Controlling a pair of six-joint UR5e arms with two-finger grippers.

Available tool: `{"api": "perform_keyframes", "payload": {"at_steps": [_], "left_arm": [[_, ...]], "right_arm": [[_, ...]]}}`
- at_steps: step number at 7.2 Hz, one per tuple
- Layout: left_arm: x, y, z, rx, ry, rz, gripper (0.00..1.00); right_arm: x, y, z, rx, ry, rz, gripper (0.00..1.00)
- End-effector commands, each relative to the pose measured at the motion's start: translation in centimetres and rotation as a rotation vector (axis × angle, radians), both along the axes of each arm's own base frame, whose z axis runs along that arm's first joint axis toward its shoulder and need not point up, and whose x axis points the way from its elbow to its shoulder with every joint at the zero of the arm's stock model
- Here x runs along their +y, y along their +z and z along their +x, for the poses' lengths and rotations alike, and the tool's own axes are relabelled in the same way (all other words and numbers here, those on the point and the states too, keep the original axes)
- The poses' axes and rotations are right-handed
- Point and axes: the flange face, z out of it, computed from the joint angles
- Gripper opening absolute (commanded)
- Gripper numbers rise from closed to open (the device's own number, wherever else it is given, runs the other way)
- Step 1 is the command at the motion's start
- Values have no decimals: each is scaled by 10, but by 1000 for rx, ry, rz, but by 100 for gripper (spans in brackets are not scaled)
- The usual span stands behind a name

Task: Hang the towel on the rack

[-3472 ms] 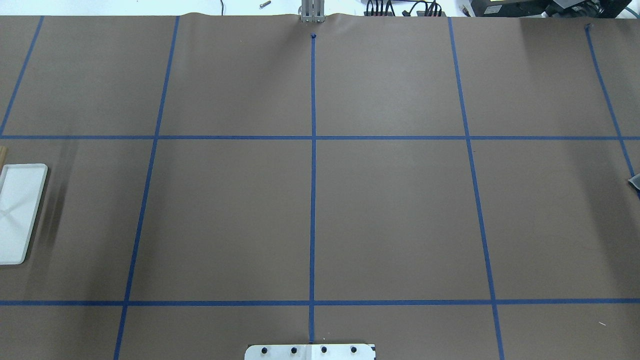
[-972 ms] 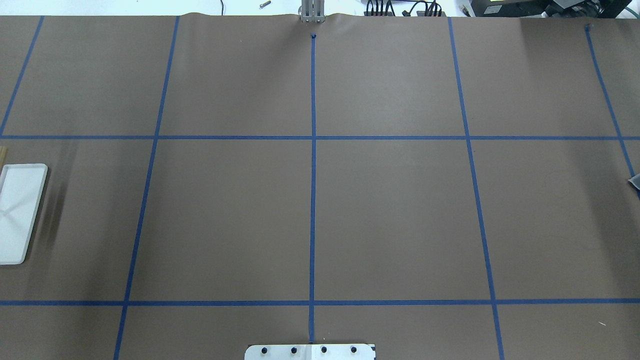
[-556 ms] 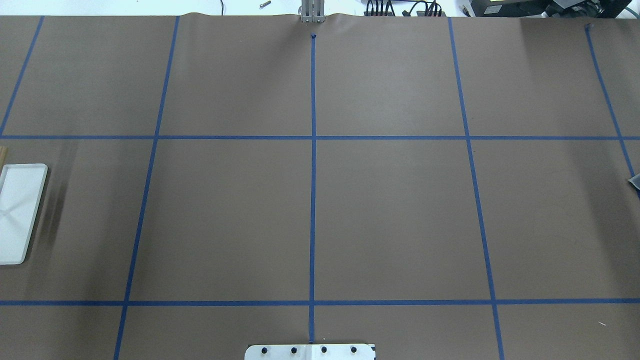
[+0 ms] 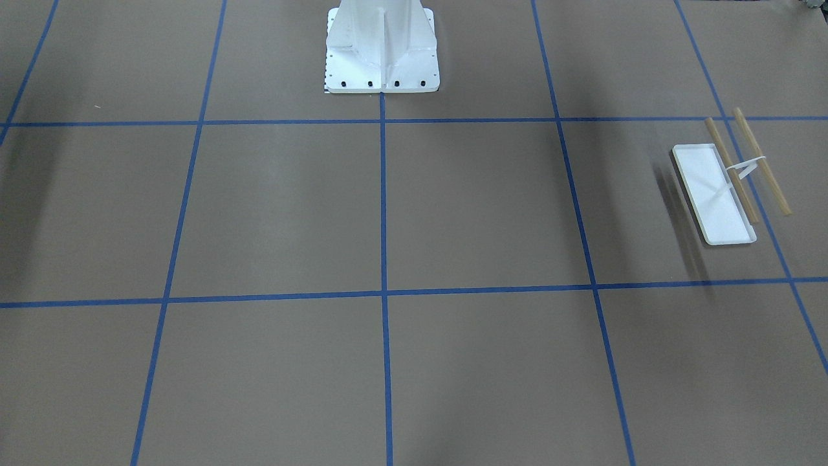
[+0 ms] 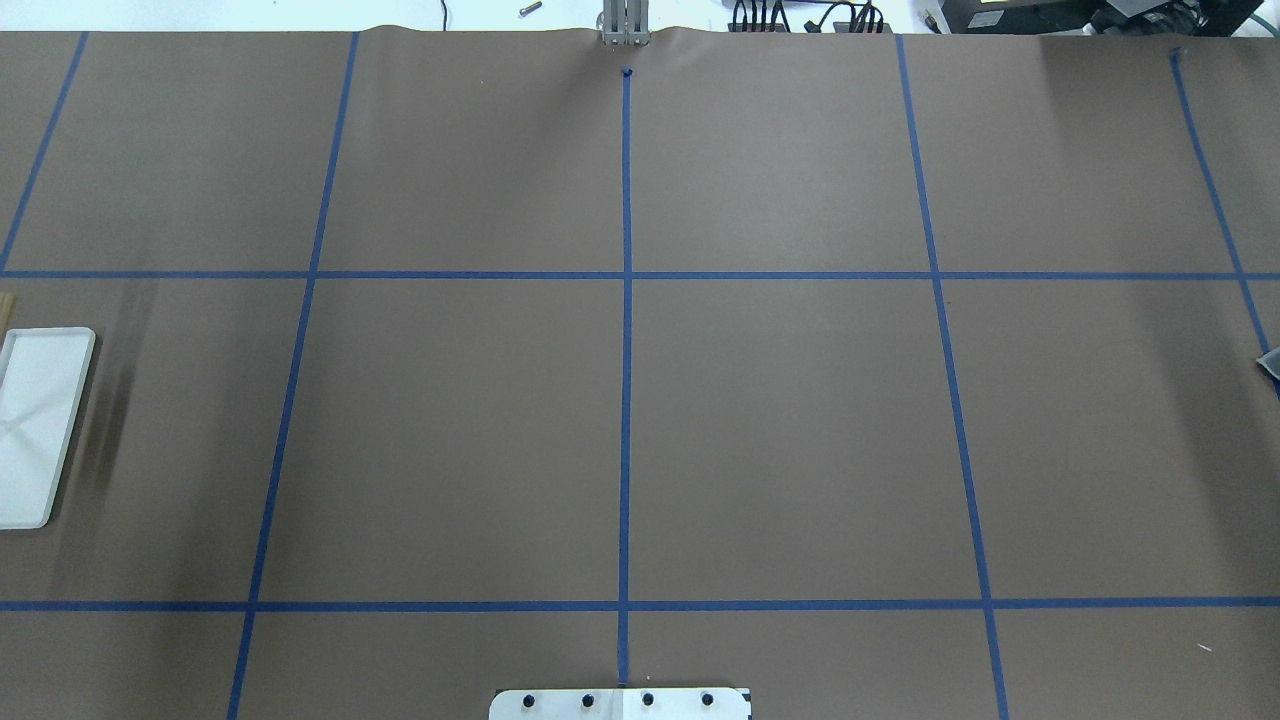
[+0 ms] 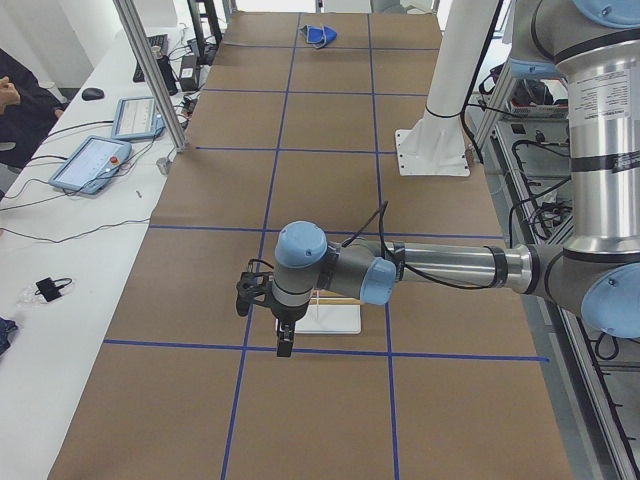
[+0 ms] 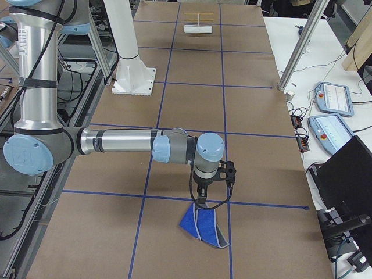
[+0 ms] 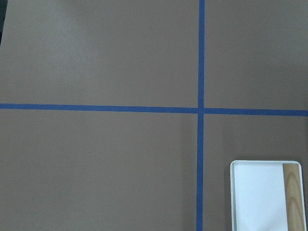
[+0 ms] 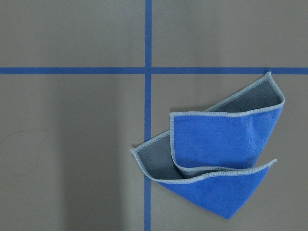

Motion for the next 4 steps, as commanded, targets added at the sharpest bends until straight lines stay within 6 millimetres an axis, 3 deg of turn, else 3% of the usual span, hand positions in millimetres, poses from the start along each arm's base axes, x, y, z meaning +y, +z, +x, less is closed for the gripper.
{"api": "perform_keyframes", "payload": {"at_steps": [1, 3, 4], "left_arm": [[0, -3, 3, 37, 4, -6, 99], [0, -3, 3, 43, 5, -8, 99], [1, -2, 3, 41, 6, -8, 99]], "right_arm": [[0, 4, -3, 29, -13, 0, 100], [3, 17, -1, 73, -25, 40, 100], [5, 32, -1, 72, -50, 40, 100]]}}
